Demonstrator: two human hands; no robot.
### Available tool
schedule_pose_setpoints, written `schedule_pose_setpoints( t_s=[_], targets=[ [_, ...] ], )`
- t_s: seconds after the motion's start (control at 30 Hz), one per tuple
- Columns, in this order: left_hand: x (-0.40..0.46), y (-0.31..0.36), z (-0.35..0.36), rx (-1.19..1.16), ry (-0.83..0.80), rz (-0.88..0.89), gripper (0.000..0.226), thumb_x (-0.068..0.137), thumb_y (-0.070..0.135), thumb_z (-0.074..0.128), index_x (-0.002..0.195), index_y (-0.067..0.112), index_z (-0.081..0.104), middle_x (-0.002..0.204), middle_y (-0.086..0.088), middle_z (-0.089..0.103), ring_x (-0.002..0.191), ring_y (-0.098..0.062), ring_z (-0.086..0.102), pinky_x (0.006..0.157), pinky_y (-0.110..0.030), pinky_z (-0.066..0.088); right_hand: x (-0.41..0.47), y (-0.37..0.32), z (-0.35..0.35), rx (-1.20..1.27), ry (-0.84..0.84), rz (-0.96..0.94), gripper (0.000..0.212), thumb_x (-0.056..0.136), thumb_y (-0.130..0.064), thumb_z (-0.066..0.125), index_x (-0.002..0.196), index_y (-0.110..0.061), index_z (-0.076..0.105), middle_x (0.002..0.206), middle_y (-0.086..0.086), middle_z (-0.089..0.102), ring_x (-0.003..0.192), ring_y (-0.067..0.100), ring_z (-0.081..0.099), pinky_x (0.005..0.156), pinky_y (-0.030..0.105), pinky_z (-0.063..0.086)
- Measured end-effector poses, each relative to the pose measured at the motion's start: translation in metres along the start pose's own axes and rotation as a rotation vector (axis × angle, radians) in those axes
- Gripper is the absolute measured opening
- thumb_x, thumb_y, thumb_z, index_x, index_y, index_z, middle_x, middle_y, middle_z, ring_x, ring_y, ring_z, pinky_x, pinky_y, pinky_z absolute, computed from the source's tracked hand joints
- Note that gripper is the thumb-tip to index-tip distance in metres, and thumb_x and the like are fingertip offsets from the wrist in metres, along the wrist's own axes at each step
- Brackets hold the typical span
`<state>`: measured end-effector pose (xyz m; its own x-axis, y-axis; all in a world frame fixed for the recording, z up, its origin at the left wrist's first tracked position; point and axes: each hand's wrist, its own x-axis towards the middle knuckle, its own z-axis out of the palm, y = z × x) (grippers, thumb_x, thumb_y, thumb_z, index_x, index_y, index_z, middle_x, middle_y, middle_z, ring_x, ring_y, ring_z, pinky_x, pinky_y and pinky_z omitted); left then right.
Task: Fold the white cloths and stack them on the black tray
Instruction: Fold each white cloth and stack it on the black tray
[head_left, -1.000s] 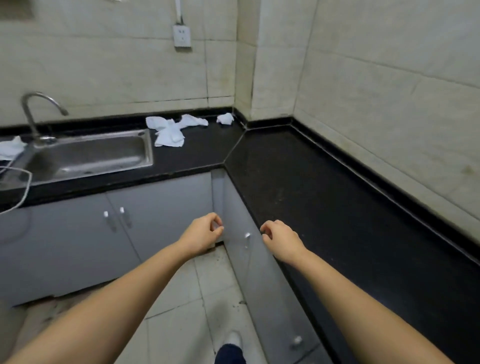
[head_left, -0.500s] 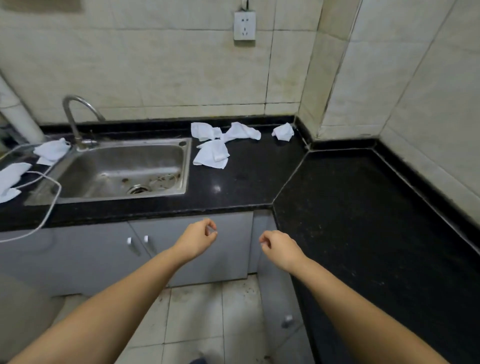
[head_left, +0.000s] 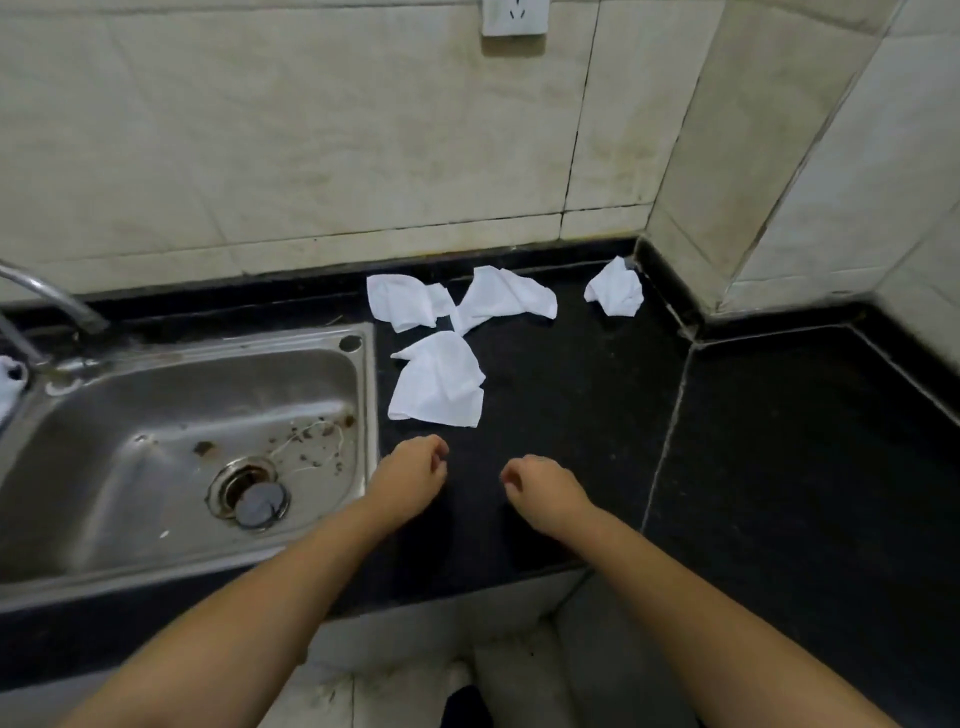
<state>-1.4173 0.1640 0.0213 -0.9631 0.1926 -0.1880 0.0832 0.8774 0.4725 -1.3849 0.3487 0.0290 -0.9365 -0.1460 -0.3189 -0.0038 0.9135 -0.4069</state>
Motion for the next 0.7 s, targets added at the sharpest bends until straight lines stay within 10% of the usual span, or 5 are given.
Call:
schedule_pose_setpoints(
  t_s=[0.23, 0.53, 0.7],
  targets=[
    [0.085, -0.047, -0.010, 0.385, -0.013, 0.153, 0.046, 0.090, 0.016, 0.046, 0.136, 0.016, 0.042, 0.136, -0.007, 0.043, 0.129, -0.027, 0.037, 0.101, -0.037, 0.031, 0.094, -0.040, 0.010, -0.085, 0.068, -0.031, 0.039, 0.096, -0.028, 0.045, 0.134, -0.019, 0.046, 0.137, 0.003, 0.045, 0.125, 0.023, 0.041, 0.099, 0.038, 0.037],
    [0.102, -0.072, -0.002, 0.256, -0.006, 0.185, 0.016, 0.090, 0.011, 0.049, 0.102, 0.007, 0.060, 0.107, -0.012, 0.058, 0.102, -0.031, 0.053, 0.084, -0.038, 0.039, 0.135, -0.031, 0.023, -0.223, 0.079, -0.032, 0.025, 0.097, -0.022, 0.042, 0.118, -0.017, 0.054, 0.126, 0.004, 0.049, 0.116, 0.023, 0.044, 0.093, 0.033, 0.035],
    [0.100, -0.065, -0.022, 0.001, 0.191, 0.163, 0.009, 0.089, 0.010, 0.054, 0.087, 0.004, 0.062, 0.089, -0.012, 0.060, 0.086, -0.029, 0.055, 0.074, -0.035, 0.040, 0.130, -0.029, -0.017, 0.333, 0.176, 0.018, 0.007, 0.092, -0.015, 0.052, 0.093, -0.011, 0.058, 0.088, 0.000, 0.057, 0.080, 0.012, 0.053, 0.074, 0.025, 0.044]
  ],
)
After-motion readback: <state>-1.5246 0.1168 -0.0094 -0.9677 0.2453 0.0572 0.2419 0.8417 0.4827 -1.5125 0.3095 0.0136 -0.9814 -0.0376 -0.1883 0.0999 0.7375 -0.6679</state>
